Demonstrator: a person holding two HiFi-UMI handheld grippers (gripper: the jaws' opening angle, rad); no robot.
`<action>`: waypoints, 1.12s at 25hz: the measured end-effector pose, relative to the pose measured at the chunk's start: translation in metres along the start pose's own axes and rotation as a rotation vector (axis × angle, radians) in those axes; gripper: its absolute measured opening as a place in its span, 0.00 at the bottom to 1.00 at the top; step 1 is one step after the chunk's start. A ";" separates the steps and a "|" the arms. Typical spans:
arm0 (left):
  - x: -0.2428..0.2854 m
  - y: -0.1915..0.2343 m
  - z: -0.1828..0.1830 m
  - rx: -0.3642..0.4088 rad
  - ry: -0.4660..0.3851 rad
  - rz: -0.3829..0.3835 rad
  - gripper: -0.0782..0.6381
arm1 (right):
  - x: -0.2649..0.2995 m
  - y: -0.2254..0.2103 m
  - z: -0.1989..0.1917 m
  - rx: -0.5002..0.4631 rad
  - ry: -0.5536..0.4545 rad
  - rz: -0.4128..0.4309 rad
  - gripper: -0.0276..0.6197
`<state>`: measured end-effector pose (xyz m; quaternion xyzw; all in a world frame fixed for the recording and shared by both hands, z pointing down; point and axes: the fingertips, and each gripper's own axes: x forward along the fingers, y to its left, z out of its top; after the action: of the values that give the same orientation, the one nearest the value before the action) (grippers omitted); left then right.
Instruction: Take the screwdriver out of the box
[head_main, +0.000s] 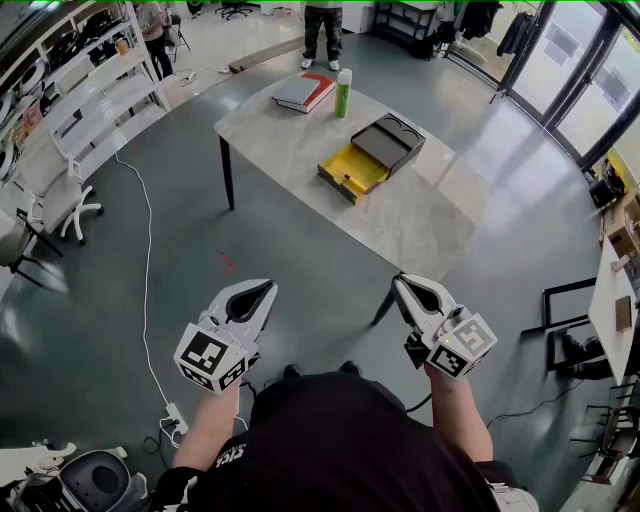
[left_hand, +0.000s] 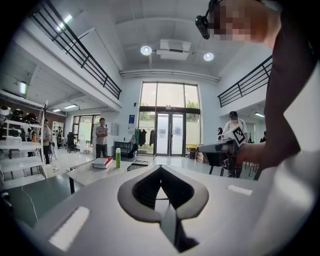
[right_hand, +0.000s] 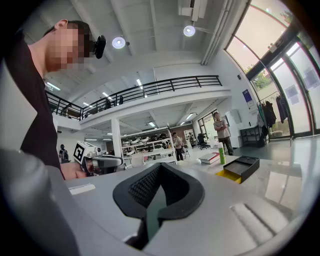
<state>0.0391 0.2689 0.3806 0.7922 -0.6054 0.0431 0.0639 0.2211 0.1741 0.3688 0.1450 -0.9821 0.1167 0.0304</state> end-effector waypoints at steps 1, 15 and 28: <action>-0.003 0.002 0.000 -0.002 0.001 -0.001 0.11 | 0.003 0.003 0.000 0.000 0.003 0.000 0.06; -0.045 0.040 -0.007 0.002 -0.005 -0.029 0.11 | 0.043 0.054 -0.009 -0.013 0.020 -0.020 0.06; -0.031 0.074 -0.018 -0.024 0.004 -0.035 0.11 | 0.077 0.036 -0.014 0.033 0.025 -0.040 0.06</action>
<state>-0.0400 0.2823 0.3975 0.8019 -0.5916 0.0364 0.0755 0.1379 0.1893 0.3812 0.1636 -0.9764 0.1342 0.0424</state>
